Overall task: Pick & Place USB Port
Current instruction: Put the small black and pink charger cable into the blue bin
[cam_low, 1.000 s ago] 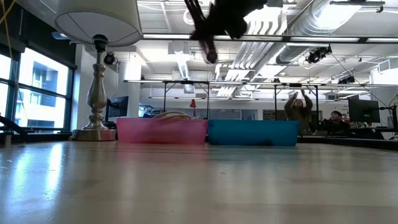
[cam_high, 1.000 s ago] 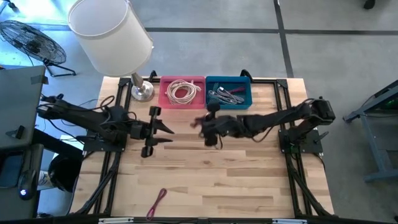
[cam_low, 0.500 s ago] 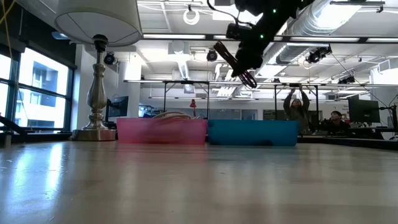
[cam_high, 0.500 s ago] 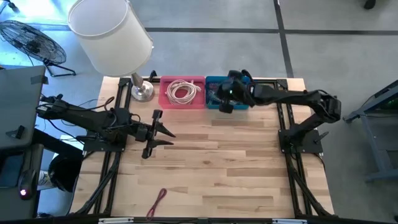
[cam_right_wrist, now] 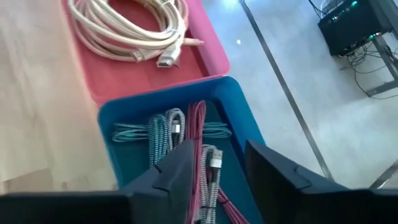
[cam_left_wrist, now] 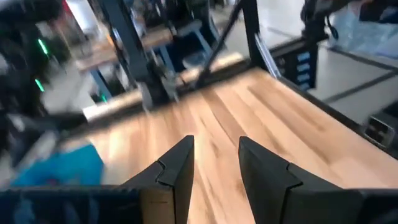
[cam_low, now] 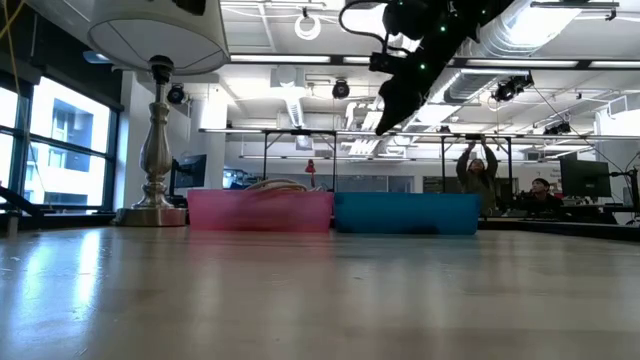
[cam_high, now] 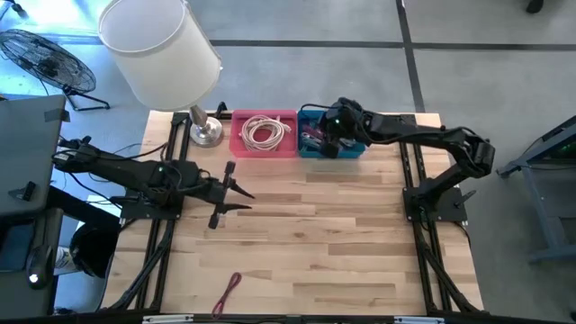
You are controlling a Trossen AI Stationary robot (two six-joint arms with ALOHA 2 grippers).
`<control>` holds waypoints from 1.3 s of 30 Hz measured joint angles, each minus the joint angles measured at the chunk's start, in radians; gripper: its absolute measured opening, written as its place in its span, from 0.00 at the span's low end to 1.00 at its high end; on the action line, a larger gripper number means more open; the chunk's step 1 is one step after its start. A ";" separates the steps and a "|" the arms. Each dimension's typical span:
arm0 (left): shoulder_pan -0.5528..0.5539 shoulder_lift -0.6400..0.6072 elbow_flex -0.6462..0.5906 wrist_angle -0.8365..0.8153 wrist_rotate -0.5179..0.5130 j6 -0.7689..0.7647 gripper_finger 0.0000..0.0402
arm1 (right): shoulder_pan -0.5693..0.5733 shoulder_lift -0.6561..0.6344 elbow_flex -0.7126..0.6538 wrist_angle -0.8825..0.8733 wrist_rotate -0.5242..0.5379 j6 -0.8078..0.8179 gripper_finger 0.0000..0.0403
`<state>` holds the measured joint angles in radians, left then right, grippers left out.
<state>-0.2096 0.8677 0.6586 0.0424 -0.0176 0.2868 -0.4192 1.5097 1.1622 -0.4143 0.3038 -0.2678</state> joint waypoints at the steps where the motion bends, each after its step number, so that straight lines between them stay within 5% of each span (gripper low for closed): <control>1: 0.000 0.000 0.000 -0.030 0.003 -0.029 0.31 | 0.006 0.000 0.000 0.000 -0.001 0.001 0.38; 6: -0.020 0.000 0.000 -0.282 0.070 -0.357 0.30 | 0.044 0.000 0.000 -0.010 -0.005 0.000 0.45; 10: -0.110 0.027 -0.001 -0.414 0.006 -0.609 0.30 | 0.074 0.000 0.000 -0.007 -0.023 -0.003 0.48; 25: -0.395 0.343 0.066 -0.390 -0.105 -1.291 0.30 | 0.123 0.000 0.000 -0.023 -0.027 -0.020 0.48; 31: -0.441 0.543 0.224 -0.501 -0.062 -1.440 0.30 | 0.140 0.000 0.000 -0.056 -0.032 -0.025 0.48; 39: -0.490 0.789 0.590 -0.943 0.033 -1.589 0.30 | 0.148 0.001 0.002 -0.110 -0.148 -0.023 0.48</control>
<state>-0.7000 1.6569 1.2481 -0.9008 0.0155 -1.3019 -0.2714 1.5105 1.1641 -0.5241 0.1563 -0.2909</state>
